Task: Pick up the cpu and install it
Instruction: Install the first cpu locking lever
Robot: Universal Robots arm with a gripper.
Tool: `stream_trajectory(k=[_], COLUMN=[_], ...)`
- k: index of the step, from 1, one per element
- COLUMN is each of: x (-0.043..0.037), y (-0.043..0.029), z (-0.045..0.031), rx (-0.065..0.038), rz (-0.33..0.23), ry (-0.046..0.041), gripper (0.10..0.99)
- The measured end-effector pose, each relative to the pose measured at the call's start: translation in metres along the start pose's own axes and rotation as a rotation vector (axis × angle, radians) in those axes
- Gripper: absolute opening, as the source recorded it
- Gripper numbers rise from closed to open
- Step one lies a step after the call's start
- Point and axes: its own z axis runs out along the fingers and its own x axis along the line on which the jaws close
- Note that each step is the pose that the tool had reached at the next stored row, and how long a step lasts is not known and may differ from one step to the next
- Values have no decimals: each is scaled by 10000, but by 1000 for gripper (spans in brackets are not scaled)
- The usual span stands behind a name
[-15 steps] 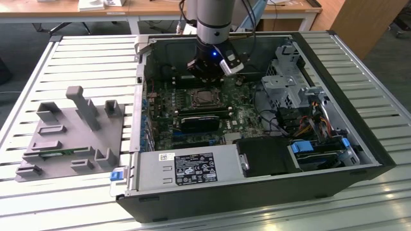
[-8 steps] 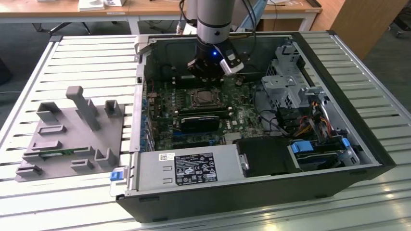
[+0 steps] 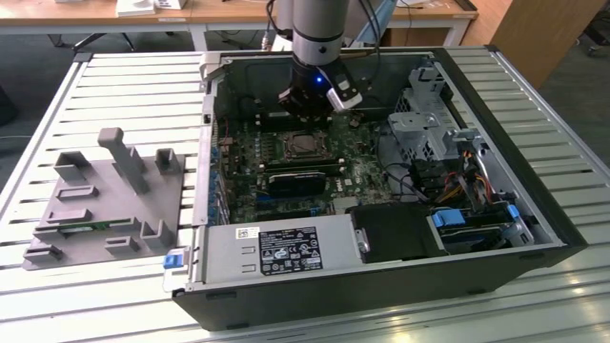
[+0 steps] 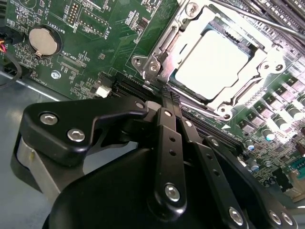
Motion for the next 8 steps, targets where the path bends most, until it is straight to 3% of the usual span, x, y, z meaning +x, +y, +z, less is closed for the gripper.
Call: stream_trajectory(k=[8], x=[0], y=[2], z=[6], rx=[78], rz=[0], ry=[0], gripper=[106])
